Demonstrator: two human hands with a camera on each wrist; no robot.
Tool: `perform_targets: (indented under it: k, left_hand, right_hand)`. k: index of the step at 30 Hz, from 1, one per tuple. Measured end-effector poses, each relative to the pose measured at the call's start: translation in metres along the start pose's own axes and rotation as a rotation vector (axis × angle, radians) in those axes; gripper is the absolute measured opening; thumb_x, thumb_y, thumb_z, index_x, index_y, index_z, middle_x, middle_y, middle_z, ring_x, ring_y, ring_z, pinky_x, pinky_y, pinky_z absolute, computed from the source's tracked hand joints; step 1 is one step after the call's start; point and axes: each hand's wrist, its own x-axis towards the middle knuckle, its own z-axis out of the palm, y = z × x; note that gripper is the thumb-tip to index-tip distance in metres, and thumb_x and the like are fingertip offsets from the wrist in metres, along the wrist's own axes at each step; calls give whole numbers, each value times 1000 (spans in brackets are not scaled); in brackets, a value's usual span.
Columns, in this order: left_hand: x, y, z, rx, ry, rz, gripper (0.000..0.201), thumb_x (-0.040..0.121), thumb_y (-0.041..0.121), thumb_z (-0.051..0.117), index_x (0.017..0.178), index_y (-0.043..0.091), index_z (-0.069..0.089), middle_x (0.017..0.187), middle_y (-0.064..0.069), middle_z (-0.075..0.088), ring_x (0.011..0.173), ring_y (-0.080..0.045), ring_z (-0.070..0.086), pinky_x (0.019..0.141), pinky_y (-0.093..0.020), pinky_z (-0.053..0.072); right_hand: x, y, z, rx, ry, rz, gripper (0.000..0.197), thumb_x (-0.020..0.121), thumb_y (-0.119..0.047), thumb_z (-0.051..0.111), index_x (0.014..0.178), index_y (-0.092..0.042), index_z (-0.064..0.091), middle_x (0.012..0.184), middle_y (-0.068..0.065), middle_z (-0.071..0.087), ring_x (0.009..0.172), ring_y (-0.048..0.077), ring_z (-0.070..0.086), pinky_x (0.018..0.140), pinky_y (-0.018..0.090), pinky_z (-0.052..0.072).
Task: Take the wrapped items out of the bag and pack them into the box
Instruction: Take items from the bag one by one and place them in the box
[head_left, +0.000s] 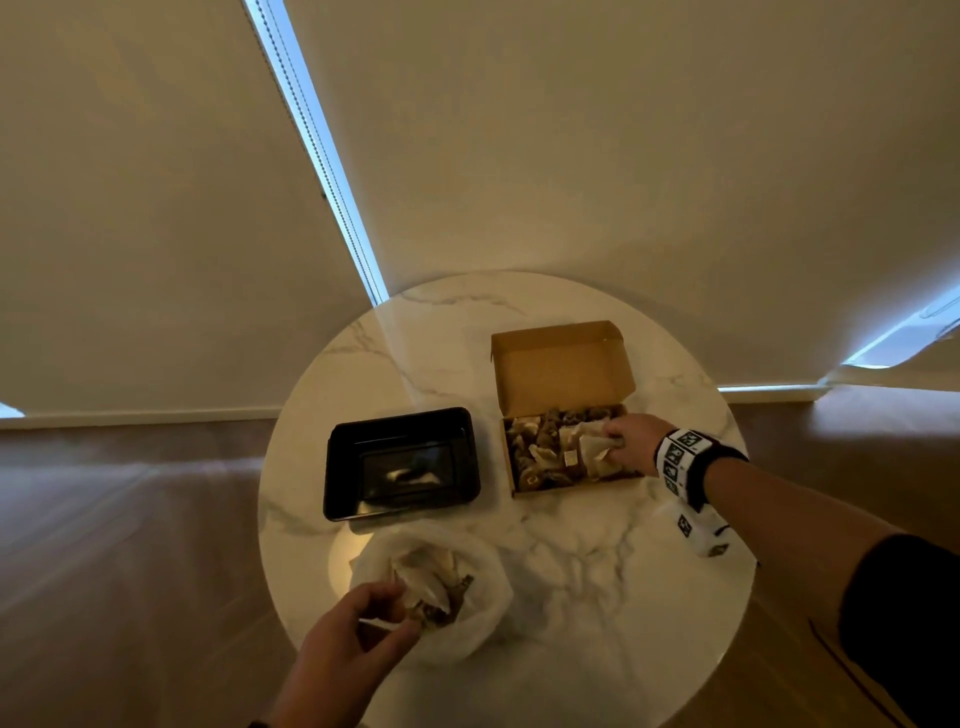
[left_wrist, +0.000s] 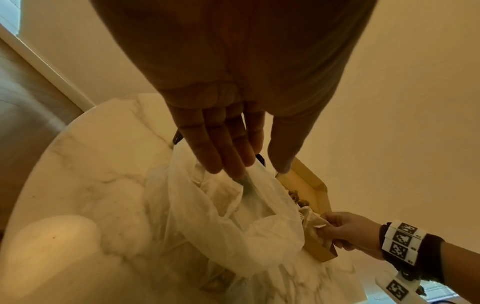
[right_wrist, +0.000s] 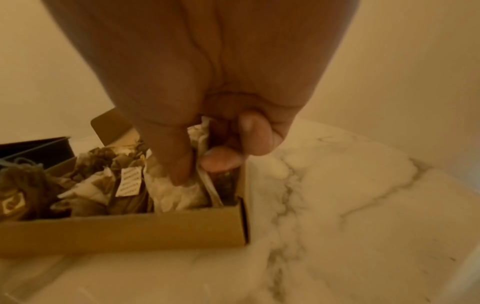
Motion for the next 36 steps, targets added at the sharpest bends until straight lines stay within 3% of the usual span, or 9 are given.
perform_targets:
  k: [3, 9, 14, 19, 21, 24, 28, 32, 36]
  left_hand:
    - [0, 1, 3, 18, -7, -1, 37, 82, 18, 85, 113, 29, 68, 97, 15, 75, 71, -10, 74, 72, -22, 56]
    - [3, 11, 10, 45, -41, 1, 36, 84, 22, 85, 115, 29, 67, 99, 5, 75, 79, -10, 75, 74, -25, 58]
    - [11, 17, 8, 160, -52, 39, 36, 86, 37, 81, 117, 40, 63, 104, 10, 71, 85, -5, 71, 75, -23, 57]
    - [19, 19, -2, 255, -9, 131, 32, 93, 37, 72, 123, 37, 63, 105, 16, 68, 89, 5, 66, 78, -17, 54]
    - [23, 18, -8, 342, 72, 180, 25, 95, 35, 70, 120, 35, 65, 104, 18, 64, 88, 5, 63, 76, -13, 51]
    - [30, 10, -17, 431, 196, 242, 19, 93, 36, 71, 111, 37, 71, 110, 17, 53, 101, -2, 56, 92, -22, 50]
    - [35, -4, -25, 488, 185, 148, 17, 91, 42, 72, 109, 40, 71, 142, 6, 46, 131, -16, 45, 112, -34, 42]
    - [39, -12, -29, 428, 35, 73, 25, 92, 40, 71, 116, 36, 68, 140, 6, 46, 111, -10, 58, 104, -28, 49]
    - [45, -16, -30, 442, -26, 60, 39, 93, 28, 71, 132, 28, 63, 137, 7, 47, 107, -11, 61, 100, -23, 50]
  right_hand:
    - [2, 0, 2, 11, 80, 41, 42, 93, -36, 67, 132, -22, 62, 128, 9, 66, 114, 30, 63, 94, 38, 54]
    - [-1, -2, 10, -34, 128, 83, 41, 90, -44, 64, 125, -23, 58, 120, 8, 68, 106, 30, 66, 84, 36, 55]
    - [-25, -11, -3, 21, 201, 90, 34, 91, -42, 63, 118, -22, 58, 123, 6, 56, 99, 28, 62, 85, 39, 53]
    - [-79, -53, 3, 185, 385, -92, 17, 93, -34, 65, 107, -25, 65, 109, -2, 62, 91, 19, 62, 80, 38, 54]
    - [-102, -79, 13, 260, 334, -210, 12, 94, -35, 65, 103, -28, 67, 98, -10, 66, 86, 9, 61, 77, 34, 56]
    - [-131, -126, 31, 327, 210, -381, 9, 96, -34, 64, 104, -30, 67, 95, -14, 63, 79, -1, 56, 71, 20, 50]
    - [-142, -181, 68, 372, 60, -504, 13, 98, -36, 60, 105, -30, 68, 94, -16, 61, 84, 1, 57, 77, 19, 50]
    - [-129, -217, 98, 352, 5, -495, 21, 98, -39, 58, 114, -29, 67, 104, -13, 59, 93, 4, 57, 84, 21, 50]
    - [-112, -239, 116, 227, 2, -380, 48, 94, -50, 61, 134, -25, 54, 133, -4, 50, 116, 15, 56, 96, 29, 48]
